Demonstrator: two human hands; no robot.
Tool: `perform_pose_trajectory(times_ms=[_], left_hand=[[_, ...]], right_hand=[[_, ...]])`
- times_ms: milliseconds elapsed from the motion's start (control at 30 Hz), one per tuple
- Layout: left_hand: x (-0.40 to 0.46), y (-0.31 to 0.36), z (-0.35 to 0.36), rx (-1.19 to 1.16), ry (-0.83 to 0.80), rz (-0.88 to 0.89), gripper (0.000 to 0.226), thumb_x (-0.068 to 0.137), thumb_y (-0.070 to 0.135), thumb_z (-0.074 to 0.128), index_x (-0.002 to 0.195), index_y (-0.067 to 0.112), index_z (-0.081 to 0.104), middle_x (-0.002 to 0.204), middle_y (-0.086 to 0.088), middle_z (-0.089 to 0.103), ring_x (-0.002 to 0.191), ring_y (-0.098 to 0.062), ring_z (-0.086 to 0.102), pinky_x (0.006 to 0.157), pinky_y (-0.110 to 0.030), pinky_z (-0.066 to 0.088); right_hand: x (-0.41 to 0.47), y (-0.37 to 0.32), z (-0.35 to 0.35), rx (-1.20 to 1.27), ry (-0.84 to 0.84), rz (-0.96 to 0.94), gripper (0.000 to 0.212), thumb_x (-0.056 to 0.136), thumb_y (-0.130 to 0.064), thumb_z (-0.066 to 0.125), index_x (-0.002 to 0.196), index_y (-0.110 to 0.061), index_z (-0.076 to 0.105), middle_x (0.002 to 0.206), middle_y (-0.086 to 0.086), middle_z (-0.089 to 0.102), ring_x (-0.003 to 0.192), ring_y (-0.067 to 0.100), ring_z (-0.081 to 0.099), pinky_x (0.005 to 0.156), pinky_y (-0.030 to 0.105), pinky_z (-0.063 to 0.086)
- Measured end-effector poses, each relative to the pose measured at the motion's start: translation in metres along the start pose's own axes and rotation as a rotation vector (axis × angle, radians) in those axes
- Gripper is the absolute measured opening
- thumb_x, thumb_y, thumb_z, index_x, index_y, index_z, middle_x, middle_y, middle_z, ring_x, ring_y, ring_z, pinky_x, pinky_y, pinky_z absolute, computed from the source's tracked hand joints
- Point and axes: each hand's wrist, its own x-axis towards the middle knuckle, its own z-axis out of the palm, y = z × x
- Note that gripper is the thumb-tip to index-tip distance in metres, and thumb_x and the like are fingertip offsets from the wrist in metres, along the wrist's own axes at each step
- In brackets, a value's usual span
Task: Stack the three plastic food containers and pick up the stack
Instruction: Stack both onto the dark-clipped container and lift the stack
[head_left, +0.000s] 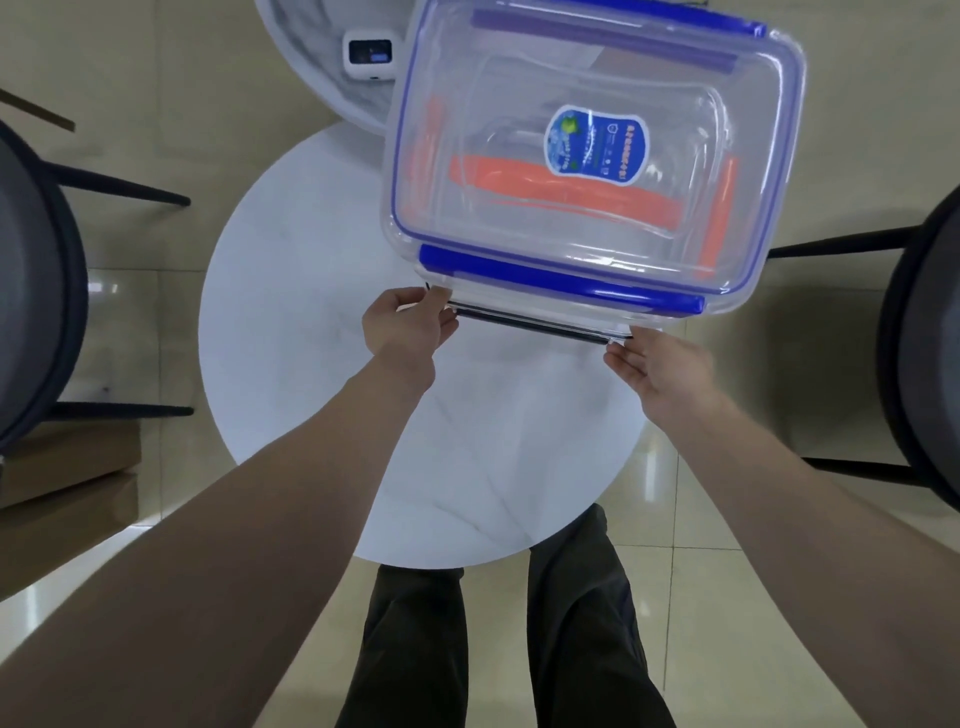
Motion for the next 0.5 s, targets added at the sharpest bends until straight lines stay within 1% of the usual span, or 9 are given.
perform_pose_trajectory(times_ms=[133,200,267,333,367,467,500], left_hand=[[0.001,0.001,0.006,0.025,-0.010,0.005,0.021,0.085,0.017,0.083,0.085,0.019,0.062,0.085,-0.002,0.072,0.076,-0.017,0.076,0.068,-0.027,0.064],[0.001,0.003,0.011,0.041,-0.023,0.016,0.020,0.085,0.016,0.082,0.084,0.018,0.062,0.084,-0.002,0.072,0.074,-0.017,0.076,0.062,-0.024,0.062],[0.001,0.005,0.017,0.051,-0.036,0.032,0.021,0.085,0.015,0.083,0.082,0.017,0.062,0.081,-0.003,0.072,0.072,-0.016,0.075,0.054,-0.020,0.059],[0.002,0.007,0.023,0.057,-0.048,0.045,0.021,0.084,0.015,0.083,0.082,0.016,0.062,0.083,-0.005,0.073,0.073,-0.018,0.076,0.052,-0.019,0.058],[0.003,0.009,0.026,0.061,-0.055,0.049,0.021,0.083,0.014,0.083,0.082,0.015,0.062,0.085,-0.007,0.073,0.075,-0.019,0.076,0.053,-0.020,0.059],[0.008,0.015,0.035,0.109,-0.079,0.069,0.021,0.083,0.015,0.084,0.083,0.016,0.063,0.092,-0.009,0.075,0.079,-0.020,0.077,0.064,-0.025,0.064],[0.010,0.018,0.038,0.125,-0.090,0.076,0.021,0.082,0.016,0.085,0.085,0.016,0.064,0.094,-0.009,0.075,0.082,-0.021,0.077,0.065,-0.025,0.064]], right_hand=[[0.001,0.001,-0.004,0.006,0.014,0.016,0.022,0.089,-0.004,0.071,0.107,0.003,0.061,0.098,0.015,0.067,0.081,0.024,0.072,0.064,0.029,0.064],[0.001,0.001,-0.009,0.003,0.030,0.018,0.021,0.089,-0.005,0.072,0.106,0.002,0.062,0.097,0.014,0.068,0.081,0.024,0.073,0.063,0.028,0.063],[0.002,0.001,-0.013,0.009,0.045,0.018,0.017,0.089,-0.007,0.073,0.101,0.002,0.063,0.095,0.014,0.068,0.079,0.023,0.073,0.061,0.027,0.063],[0.002,0.003,-0.017,0.016,0.053,0.021,0.013,0.089,-0.007,0.073,0.093,-0.001,0.063,0.095,0.015,0.069,0.080,0.024,0.073,0.059,0.027,0.062],[0.002,0.004,-0.018,0.020,0.056,0.027,0.013,0.089,-0.008,0.074,0.093,-0.001,0.063,0.097,0.015,0.069,0.081,0.025,0.074,0.060,0.027,0.062],[0.001,0.009,-0.021,0.034,0.052,0.055,0.026,0.089,-0.012,0.074,0.109,0.002,0.064,0.102,0.016,0.070,0.085,0.025,0.074,0.062,0.027,0.063],[0.001,0.010,-0.021,0.044,0.047,0.061,0.030,0.090,-0.013,0.073,0.113,0.004,0.064,0.103,0.016,0.069,0.084,0.024,0.074,0.062,0.026,0.062]])
